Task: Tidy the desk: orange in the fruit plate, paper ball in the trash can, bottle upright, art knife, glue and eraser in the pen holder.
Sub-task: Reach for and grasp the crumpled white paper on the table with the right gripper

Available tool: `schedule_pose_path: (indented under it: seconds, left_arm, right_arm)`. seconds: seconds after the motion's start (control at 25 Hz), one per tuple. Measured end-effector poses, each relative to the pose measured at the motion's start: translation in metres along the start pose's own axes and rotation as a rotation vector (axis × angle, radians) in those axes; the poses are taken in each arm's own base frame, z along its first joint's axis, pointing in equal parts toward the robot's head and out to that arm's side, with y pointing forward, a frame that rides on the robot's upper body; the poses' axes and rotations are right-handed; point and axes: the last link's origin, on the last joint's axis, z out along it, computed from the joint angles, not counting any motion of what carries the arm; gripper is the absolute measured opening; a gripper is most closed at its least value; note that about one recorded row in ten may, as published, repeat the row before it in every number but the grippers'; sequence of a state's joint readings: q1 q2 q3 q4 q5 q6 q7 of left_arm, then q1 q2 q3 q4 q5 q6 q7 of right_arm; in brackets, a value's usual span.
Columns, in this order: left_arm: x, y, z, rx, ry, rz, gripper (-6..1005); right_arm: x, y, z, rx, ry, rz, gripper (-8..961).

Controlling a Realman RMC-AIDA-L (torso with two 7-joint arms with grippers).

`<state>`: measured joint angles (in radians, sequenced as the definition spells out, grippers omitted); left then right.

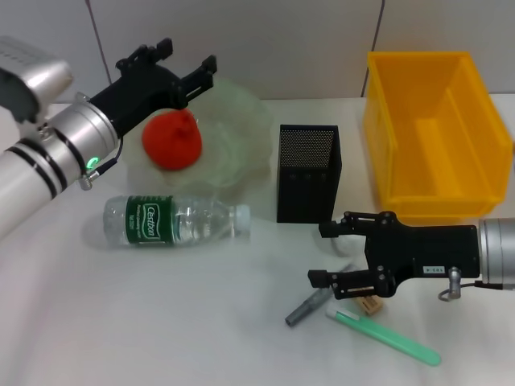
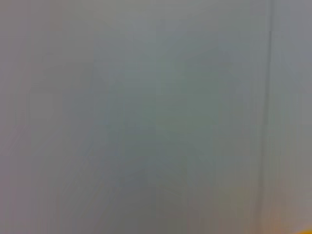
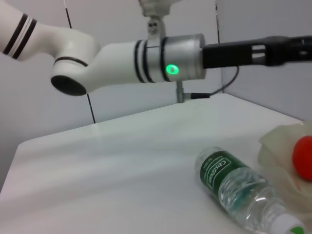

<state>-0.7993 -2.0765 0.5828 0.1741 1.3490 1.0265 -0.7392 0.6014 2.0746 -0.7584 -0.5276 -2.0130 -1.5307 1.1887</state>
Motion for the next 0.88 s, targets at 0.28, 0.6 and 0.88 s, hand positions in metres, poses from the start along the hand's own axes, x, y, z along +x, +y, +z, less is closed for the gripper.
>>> schedule_pose_path:
  seconds: [0.28,0.6,0.88]
  left_arm:
    - [0.028,0.008,-0.058,-0.288,0.146,-0.159,777]
    - [0.005,0.03,-0.131,-0.553,-0.033,-0.19,824]
    - [-0.028,0.052,-0.155,-0.689,-0.216,-0.153,824]
  right_arm:
    - [-0.004,-0.003,-0.002,0.023,-0.038,0.007,829]
    - [-0.008,-0.003,-0.007,0.025,-0.068,0.015,829]
    - [-0.033,-0.011,-0.014,-0.014,-0.095,0.079,829]
